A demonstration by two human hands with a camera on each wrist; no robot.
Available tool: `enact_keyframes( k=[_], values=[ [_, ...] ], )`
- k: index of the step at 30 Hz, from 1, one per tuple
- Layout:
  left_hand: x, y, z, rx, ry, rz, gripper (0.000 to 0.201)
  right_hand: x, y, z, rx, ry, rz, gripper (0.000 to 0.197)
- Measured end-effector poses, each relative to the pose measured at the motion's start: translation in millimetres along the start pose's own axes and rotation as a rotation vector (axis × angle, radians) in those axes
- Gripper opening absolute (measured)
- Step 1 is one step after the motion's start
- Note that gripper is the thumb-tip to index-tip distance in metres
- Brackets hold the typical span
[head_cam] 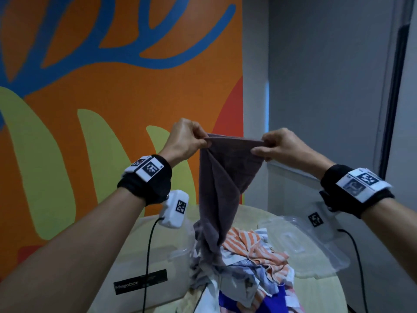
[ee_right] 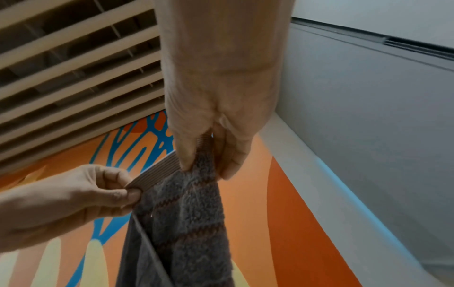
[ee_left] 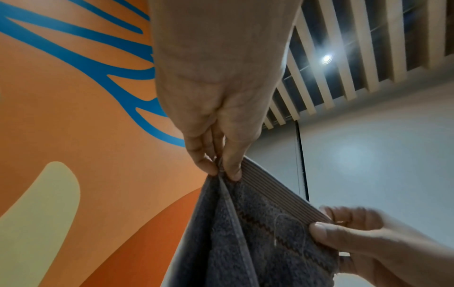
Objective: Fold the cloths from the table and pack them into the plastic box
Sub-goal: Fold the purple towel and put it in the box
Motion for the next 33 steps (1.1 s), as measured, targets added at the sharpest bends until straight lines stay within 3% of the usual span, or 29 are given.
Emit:
enact_keyframes(
  k=[4,8,10,13,15,19,23,28,30,33],
  values=[
    [-4.5,-2.6,8.4,-0.015,0.042,-0.006,0.012,12.0,3.1,-2.8,-0.003,-0.36,0.145,0.021],
    [-12.7,2.8,8.9,0.013,0.178,0.017,0.015,16.0,7.3,-0.7,-0.001,-0.622,0.212,0.035],
    [-18.0,6.5,3.8,0.043,0.229,0.035,0.018,5.7,8.0,6.6,-0.033,-0.57,0.12,0.029],
    [-25.5,14.8,-9.0,0.103,0.16,-0.003,0.032,-15.3,8.6,18.3,-0.075,-0.303,-0.066,0.011],
    [-30.1,20.7,-13.3,0.123,0.047,-0.073,0.028,-22.3,9.8,21.2,-0.086,-0.286,-0.065,0.015],
    [-23.7,24.2,-3.5,0.114,-0.063,-0.146,0.013,-21.3,8.6,18.0,-0.098,-0.468,0.042,0.019],
    [-3.9,23.5,24.3,0.099,0.163,-0.143,0.015,-4.0,7.7,-0.7,-0.025,-0.522,0.107,0.017],
    [30.4,24.9,61.2,0.004,0.834,-0.114,0.011,41.7,16.7,-49.5,0.136,-0.88,0.21,0.011],
    [25.8,22.9,58.3,0.028,0.867,-0.113,0.011,42.4,20.0,-53.0,0.15,-0.991,0.139,0.019],
    [-1.6,26.7,31.9,0.14,0.746,-0.126,0.011,4.0,31.9,-37.1,0.059,-0.804,-0.107,0.012]
  ],
)
Point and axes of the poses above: each hand's wrist, its own y-axis away from the middle knuckle, its own x-axis out of the back of the hand, z = x × y, the point moved 3 cm from there along -y, towards the middle knuckle, and after that the axes turned 4 degrees about -z, right-handed, at the moved point
